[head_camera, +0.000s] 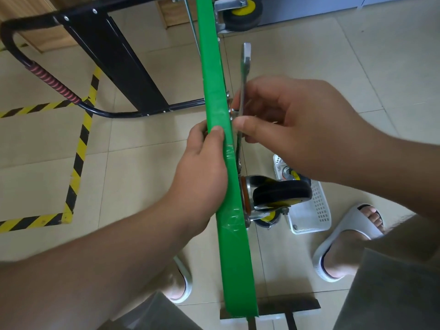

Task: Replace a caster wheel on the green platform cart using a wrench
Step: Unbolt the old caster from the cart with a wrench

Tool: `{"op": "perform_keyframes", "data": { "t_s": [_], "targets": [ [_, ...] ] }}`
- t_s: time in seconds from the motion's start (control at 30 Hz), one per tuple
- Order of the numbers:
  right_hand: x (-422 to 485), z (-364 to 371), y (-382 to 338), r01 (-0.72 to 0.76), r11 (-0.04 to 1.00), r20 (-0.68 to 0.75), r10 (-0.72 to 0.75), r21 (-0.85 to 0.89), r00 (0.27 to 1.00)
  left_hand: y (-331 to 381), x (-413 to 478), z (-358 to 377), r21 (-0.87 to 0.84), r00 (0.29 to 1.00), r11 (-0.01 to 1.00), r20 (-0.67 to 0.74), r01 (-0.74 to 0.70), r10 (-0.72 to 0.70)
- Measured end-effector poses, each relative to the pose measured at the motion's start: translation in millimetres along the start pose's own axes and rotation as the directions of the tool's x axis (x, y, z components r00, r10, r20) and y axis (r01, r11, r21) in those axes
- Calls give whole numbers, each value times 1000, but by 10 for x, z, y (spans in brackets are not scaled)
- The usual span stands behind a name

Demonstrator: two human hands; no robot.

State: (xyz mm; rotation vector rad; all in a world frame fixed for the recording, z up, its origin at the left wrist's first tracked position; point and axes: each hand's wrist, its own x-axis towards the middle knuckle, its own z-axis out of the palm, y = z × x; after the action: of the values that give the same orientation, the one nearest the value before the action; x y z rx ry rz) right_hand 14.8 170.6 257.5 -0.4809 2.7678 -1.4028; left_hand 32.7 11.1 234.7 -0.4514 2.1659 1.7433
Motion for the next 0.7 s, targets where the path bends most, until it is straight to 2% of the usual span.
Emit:
{"op": "perform_keyframes", "data": {
  "t_s": [0.17, 0.4, 0.6, 0.7],
  "targets": [
    [-260, 77, -36, 280, 927, 48, -277, -251, 960, -77, 43, -48, -31, 999, 1000, 37, 3, -2],
    [-551, 155, 92, 510, 800, 170, -481, -317, 860, 9, -16, -17, -7, 1000, 1000, 15, -18, 18],
    [-531, 103, 25, 522, 783, 113, -517, -338, 849, 1, -2, -20, -41, 1000, 999, 7, 11, -10],
    [-427, 8, -41, 366, 883, -7, -385, -293, 923, -17, -2, -22, -23, 1000, 1000, 24, 7, -6]
  ]
}}
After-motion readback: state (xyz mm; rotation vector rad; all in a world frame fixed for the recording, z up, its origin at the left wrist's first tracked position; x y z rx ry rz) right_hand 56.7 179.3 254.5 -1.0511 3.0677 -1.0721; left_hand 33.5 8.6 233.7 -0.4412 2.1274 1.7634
